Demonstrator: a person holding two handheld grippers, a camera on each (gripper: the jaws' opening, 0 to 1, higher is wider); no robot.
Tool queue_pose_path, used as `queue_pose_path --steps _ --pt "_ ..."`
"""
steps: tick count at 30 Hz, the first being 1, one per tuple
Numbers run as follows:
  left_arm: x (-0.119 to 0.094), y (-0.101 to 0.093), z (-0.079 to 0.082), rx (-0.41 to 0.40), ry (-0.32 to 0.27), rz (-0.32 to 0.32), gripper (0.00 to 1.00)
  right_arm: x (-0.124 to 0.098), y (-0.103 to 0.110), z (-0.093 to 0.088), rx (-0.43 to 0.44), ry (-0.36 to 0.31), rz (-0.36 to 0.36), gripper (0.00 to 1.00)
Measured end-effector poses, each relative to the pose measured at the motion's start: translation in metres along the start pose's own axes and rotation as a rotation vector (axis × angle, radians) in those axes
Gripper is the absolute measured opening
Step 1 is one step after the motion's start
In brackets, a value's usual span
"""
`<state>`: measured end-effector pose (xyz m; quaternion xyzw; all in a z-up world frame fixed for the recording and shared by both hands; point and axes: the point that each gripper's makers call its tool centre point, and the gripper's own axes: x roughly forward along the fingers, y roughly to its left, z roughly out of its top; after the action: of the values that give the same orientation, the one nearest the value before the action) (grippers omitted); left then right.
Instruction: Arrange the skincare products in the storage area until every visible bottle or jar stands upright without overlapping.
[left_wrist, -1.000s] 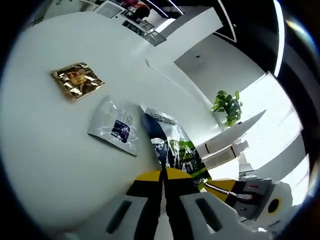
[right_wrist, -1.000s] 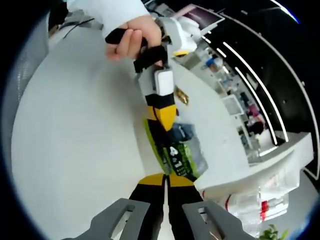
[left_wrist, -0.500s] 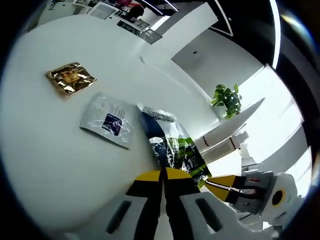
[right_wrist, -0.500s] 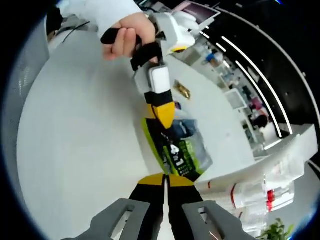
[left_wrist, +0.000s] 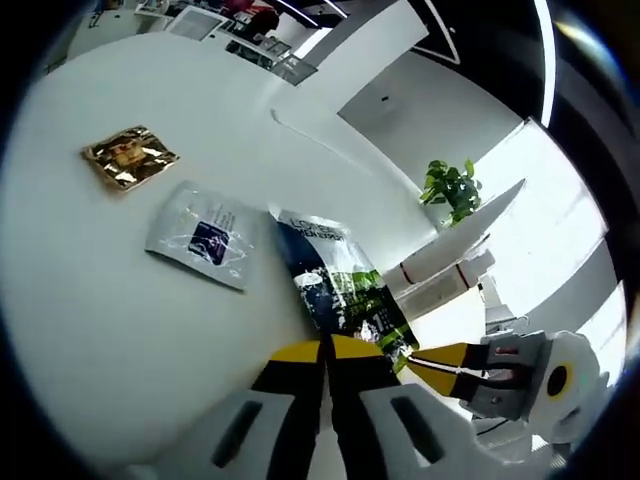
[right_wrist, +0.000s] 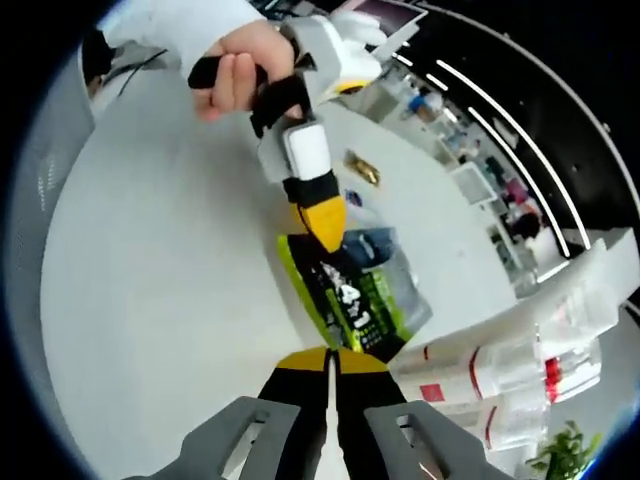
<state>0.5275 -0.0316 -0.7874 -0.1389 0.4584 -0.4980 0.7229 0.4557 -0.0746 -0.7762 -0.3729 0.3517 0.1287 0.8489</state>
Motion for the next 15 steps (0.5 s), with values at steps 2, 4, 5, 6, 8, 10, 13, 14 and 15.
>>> queue_pose_path --steps 2,4,5,6,8,10,13,14,15 --pt "-0.0002 -0.0002 -0.0002 0.012 0.002 0.0 0.0 -0.0007 0.0012 0.0003 0.005 0.001 0.006 0.0" --pt "-0.0004 -0.0002 -0.0002 0.017 0.002 0.001 0.0 -0.0011 0.0024 0.0006 0.008 -0.001 0.009 0.0" --pt "-0.0005 -0.0001 -0.0003 0.019 0.003 0.002 0.0 -0.0011 0.0034 0.0006 0.007 -0.001 0.011 0.0" --pt "-0.0004 -0.0003 -0.0004 0.021 0.004 0.003 0.0 -0.0012 0.004 0.0005 0.002 0.001 0.013 0.0" --pt "-0.0005 -0.0011 -0.0012 0.03 0.006 0.005 0.0 -0.0014 0.0047 -0.0002 0.0 0.005 0.016 0.0" --pt "-0.0004 -0.0021 -0.0022 0.04 0.008 0.005 0.0 -0.0018 0.0046 -0.0014 0.007 0.009 0.018 0.0" --pt "-0.0002 -0.0027 -0.0026 0.04 0.009 0.005 0.0 -0.0032 0.0042 -0.0014 0.015 0.01 0.019 0.0" --pt "0.0001 -0.0035 -0.0029 0.044 0.01 0.006 0.0 -0.0035 0.0042 -0.0018 0.013 0.011 0.018 0.0" --pt "0.0004 -0.004 -0.0031 0.047 0.011 0.006 0.0 -0.0036 0.0042 -0.0025 0.011 0.014 0.019 0.0"
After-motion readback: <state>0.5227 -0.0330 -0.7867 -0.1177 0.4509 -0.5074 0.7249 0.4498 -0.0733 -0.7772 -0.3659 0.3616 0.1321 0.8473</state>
